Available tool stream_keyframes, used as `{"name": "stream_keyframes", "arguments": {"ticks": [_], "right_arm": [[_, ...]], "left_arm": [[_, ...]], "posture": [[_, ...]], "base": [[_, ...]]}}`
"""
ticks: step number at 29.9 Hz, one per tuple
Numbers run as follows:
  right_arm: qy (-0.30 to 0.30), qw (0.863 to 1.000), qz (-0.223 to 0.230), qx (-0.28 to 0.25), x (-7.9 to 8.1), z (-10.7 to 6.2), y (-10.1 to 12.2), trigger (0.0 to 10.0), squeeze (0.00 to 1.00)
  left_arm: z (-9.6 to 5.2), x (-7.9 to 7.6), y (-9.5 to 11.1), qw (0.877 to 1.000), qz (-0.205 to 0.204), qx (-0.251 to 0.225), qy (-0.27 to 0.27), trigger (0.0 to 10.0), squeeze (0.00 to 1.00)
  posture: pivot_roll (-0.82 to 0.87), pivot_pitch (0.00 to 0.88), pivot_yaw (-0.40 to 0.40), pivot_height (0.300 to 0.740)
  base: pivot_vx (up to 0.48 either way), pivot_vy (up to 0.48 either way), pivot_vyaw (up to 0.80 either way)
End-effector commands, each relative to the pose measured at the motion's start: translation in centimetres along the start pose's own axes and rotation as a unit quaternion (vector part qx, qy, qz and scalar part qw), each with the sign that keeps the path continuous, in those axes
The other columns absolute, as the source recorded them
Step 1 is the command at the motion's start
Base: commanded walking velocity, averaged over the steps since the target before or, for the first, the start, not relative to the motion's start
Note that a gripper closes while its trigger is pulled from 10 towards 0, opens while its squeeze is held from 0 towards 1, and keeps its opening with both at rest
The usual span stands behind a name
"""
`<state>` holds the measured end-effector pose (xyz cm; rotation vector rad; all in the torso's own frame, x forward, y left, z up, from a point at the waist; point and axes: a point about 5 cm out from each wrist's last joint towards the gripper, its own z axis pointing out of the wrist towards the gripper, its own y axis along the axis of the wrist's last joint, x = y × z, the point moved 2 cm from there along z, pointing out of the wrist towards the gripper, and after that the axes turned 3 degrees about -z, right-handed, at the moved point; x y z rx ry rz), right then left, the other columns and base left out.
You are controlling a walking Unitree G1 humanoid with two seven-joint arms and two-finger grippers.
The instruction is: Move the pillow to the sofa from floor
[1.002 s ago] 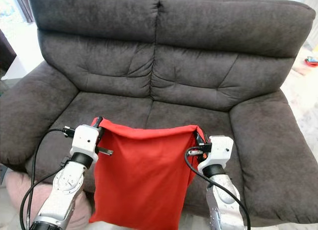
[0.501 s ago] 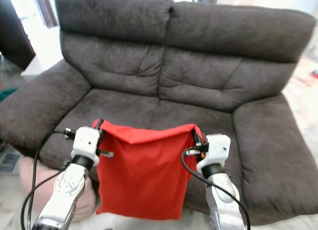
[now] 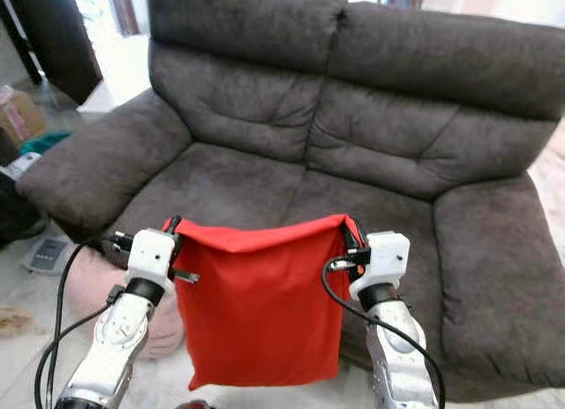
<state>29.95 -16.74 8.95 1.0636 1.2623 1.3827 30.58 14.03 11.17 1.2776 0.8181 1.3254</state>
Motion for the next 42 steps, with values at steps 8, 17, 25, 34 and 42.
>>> {"name": "stream_keyframes", "arguments": {"ticks": [8, 17, 25, 34, 42], "right_arm": [[-0.007, 0.999, -0.007, -0.033, -0.4, 1.1, 1.6, 10.0, 0.00], [-0.012, 0.999, -0.004, -0.034, -0.5, 1.0, 1.5, 10.0, 0.00], [-0.008, 0.999, -0.005, -0.037, -0.2, 1.2, 1.7, 10.0, 0.00], [-0.008, 0.999, -0.008, -0.046, -0.2, 1.3, 2.0, 10.0, 0.00], [-0.022, 0.997, -0.015, -0.072, -0.6, 1.3, 3.2, 10.0, 0.00]], "left_arm": [[1.0, 0.5, 1.7, 0.999, 0.015, -0.043, 0.003, 10.0, 0.00], [1.1, 0.5, 1.8, 0.999, 0.018, -0.043, 0.002, 10.0, 0.00], [1.0, 0.6, 2.0, 0.999, 0.013, -0.045, 0.008, 10.0, 0.00], [0.8, 1.7, 2.6, 0.998, 0.032, -0.057, 0.026, 10.0, 0.00], [1.6, 3.1, 5.5, 0.991, 0.060, -0.106, 0.050, 10.0, 0.00]], "posture": [[0.08, 0.013, -0.070, 0.740], [0.08, 0.024, -0.068, 0.740], [0.09, 0.030, -0.074, 0.740], [0.09, 0.032, -0.076, 0.740], [0.09, 0.030, -0.077, 0.740]], "base": [[0.000, -0.214, -0.11], [0.000, -0.330, -0.40], [0.000, -0.253, 0.00], [0.000, 0.000, 0.00], [0.000, 0.000, 0.00]]}}
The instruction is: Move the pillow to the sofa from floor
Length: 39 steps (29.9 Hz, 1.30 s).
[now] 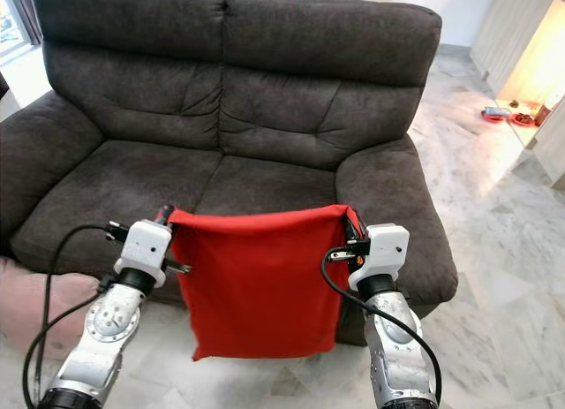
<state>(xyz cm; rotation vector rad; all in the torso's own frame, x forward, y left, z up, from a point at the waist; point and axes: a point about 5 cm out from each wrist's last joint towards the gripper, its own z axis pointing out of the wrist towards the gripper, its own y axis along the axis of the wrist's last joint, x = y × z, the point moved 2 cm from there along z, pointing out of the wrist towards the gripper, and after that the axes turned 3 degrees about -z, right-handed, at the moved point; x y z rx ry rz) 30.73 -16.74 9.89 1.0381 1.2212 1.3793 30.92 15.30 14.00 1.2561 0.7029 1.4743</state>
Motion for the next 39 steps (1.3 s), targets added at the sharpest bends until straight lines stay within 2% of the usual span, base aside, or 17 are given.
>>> {"name": "stream_keyframes", "arguments": {"ticks": [1, 4, 11, 22, 35, 39], "right_arm": [[-0.012, 0.999, -0.008, -0.052, -0.5, 0.5, 2.4, 10.0, 0.00], [-0.016, 0.997, -0.008, -0.069, -0.4, 0.4, 3.2, 10.0, 0.00], [-0.022, 0.996, -0.010, -0.084, -0.5, 0.2, 4.1, 10.0, 0.00], [-0.023, 0.992, -0.014, -0.126, -0.3, 0.8, 6.8, 10.0, 0.00], [-0.015, 0.988, -0.010, -0.152, 0.3, 1.2, 8.6, 10.0, 0.00], [-0.012, 0.988, -0.013, -0.156, 0.4, 1.2, 9.0, 10.0, 0.00]], "left_arm": [[1.3, 1.5, 2.9, 0.998, -0.004, -0.059, 0.037, 10.0, 0.00], [1.0, 1.5, 2.4, 0.998, -0.032, -0.044, 0.042, 10.0, 0.00], [0.6, 1.0, 2.5, 0.998, -0.032, -0.041, 0.033, 10.0, 0.00], [1.6, 2.0, 4.0, 0.997, -0.012, -0.067, 0.038, 10.0, 0.00], [2.7, 2.9, 6.2, 0.994, 0.004, -0.098, 0.049, 10.0, 0.00], [2.8, 3.0, 6.4, 0.994, 0.008, -0.101, 0.048, 10.0, 0.00]], "posture": [[0.09, 0.030, -0.077, 0.740], [0.09, 0.022, -0.072, 0.740], [0.09, 0.012, -0.064, 0.740], [0.09, 0.000, -0.055, 0.740], [0.09, 0.005, -0.060, 0.740], [0.09, 0.006, -0.059, 0.740]], "base": [[0.000, 0.000, 0.00], [0.000, 0.000, 0.00], [0.000, 0.000, 0.00], [0.000, 0.000, 0.00], [0.000, 0.000, 0.00], [0.248, 0.000, 0.00]]}}
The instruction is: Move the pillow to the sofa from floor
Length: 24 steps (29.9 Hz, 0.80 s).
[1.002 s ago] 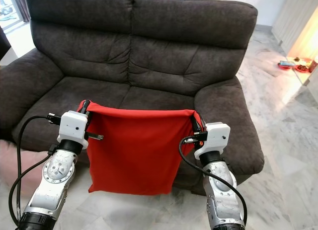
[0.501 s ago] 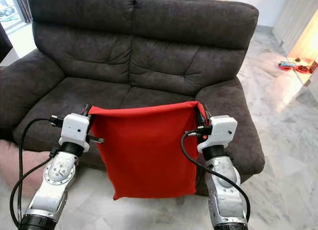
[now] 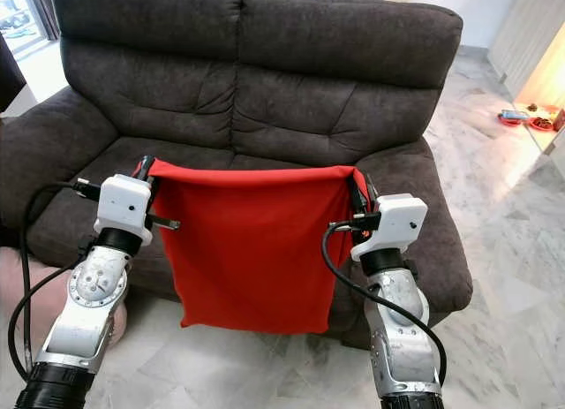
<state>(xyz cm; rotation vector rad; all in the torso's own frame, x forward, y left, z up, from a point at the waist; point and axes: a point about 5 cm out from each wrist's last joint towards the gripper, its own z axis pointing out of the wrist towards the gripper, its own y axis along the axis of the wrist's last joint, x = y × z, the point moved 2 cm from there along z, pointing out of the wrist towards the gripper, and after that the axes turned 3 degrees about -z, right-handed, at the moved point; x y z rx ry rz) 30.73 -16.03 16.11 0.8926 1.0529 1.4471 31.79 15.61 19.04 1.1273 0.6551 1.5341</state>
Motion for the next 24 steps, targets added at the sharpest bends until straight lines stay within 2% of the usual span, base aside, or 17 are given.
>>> {"name": "stream_keyframes", "arguments": {"ticks": [1, 24], "right_arm": [[-0.005, 0.998, -0.004, -0.056, -0.3, 0.9, 2.7, 10.0, 0.00], [-0.001, 0.998, 0.003, -0.057, 0.1, 1.4, 3.2, 10.0, 0.00]], "left_arm": [[1.0, 0.9, 2.3, 0.999, 0.009, -0.046, 0.015, 10.0, 0.00], [1.7, 1.4, 3.5, 0.998, 0.012, -0.059, 0.018, 10.0, 0.00]], "posture": [[0.09, 0.006, -0.059, 0.740], [0.09, 0.022, -0.060, 0.740]], "base": [[0.266, 0.000, 0.00], [0.295, 0.000, 0.00]]}}
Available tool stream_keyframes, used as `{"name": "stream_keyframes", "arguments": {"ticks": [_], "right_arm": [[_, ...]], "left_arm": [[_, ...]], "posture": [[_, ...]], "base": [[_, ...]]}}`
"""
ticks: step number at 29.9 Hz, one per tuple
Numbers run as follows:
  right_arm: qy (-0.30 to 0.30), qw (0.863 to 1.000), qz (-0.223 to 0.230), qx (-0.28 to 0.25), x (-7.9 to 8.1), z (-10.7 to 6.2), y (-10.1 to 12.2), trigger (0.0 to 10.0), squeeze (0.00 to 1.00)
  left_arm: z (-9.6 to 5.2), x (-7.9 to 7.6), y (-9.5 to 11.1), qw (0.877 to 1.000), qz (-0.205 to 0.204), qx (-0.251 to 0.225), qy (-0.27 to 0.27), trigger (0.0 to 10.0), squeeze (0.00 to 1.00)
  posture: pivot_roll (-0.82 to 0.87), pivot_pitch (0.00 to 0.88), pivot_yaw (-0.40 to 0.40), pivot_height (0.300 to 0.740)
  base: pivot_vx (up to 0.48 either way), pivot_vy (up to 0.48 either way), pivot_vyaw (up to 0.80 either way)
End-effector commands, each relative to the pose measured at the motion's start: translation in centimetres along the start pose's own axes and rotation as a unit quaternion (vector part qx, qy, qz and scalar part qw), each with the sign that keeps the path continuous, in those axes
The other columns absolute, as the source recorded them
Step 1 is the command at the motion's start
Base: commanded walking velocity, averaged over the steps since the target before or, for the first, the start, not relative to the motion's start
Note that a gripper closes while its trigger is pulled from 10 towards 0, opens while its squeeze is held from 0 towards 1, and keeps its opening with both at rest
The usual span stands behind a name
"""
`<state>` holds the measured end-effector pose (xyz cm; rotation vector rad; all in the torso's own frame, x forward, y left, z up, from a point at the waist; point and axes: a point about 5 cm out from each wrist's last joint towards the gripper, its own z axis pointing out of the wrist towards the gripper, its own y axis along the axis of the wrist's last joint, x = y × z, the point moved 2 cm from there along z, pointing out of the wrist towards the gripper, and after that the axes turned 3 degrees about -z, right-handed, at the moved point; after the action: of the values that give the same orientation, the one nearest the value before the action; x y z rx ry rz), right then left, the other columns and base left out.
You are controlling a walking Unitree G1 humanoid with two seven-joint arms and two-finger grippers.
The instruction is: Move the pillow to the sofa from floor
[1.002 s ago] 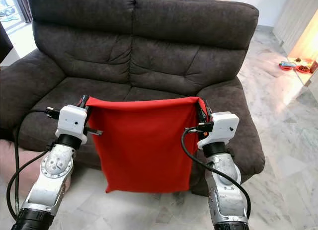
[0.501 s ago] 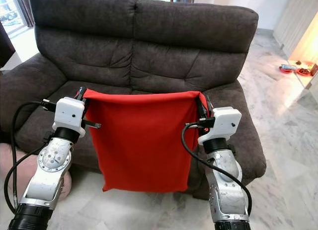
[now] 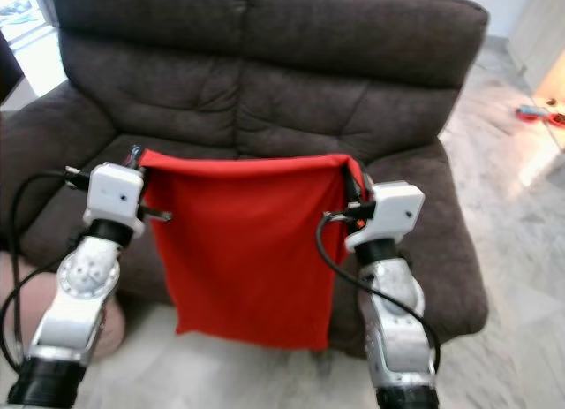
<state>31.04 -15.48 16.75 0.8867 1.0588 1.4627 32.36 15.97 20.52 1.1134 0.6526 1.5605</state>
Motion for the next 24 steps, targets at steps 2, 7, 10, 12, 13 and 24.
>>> {"name": "stream_keyframes", "arguments": {"ticks": [2, 7, 10, 12, 13, 24], "right_arm": [[-0.007, 0.998, -0.001, -0.059, -0.4, 0.9, 2.9, 10.0, 0.00], [-0.004, 0.997, -0.001, -0.071, -0.2, 1.2, 3.6, 10.0, 0.00], [0.000, 0.997, 0.002, -0.081, 0.0, 1.4, 4.2, 10.0, 0.00], [0.005, 0.996, 0.003, -0.090, 0.2, 1.6, 4.8, 10.0, 0.00], [0.008, 0.995, 0.004, -0.096, 0.3, 1.8, 5.2, 10.0, 0.00], [0.035, 0.989, 0.010, -0.144, 1.2, 2.7, 8.3, 10.0, 0.00]], "left_arm": [[0.8, 0.7, 2.9, 0.998, 0.009, -0.060, 0.008, 10.0, 0.00], [1.6, 1.4, 4.6, 0.996, 0.008, -0.086, 0.019, 10.0, 0.00], [1.7, 1.6, 5.1, 0.995, 0.011, -0.093, 0.021, 10.0, 0.00], [1.8, 1.7, 5.3, 0.995, 0.012, -0.096, 0.023, 10.0, 0.00], [1.9, 1.8, 5.4, 0.995, 0.013, -0.097, 0.025, 10.0, 0.00], [2.3, 2.4, 6.5, 0.993, 0.015, -0.110, 0.036, 10.0, 0.00]], "posture": [[0.09, 0.024, -0.060, 0.740], [0.10, 0.027, -0.062, 0.740], [0.10, 0.027, -0.062, 0.740], [0.10, 0.028, -0.063, 0.740], [0.10, 0.029, -0.064, 0.740], [0.10, 0.030, -0.069, 0.740]], "base": [[0.326, 0.000, 0.00], [0.327, 0.000, 0.00], [0.326, 0.000, 0.00], [0.322, 0.000, 0.00], [0.326, 0.000, 0.00], [0.326, 0.000, 0.00]]}}
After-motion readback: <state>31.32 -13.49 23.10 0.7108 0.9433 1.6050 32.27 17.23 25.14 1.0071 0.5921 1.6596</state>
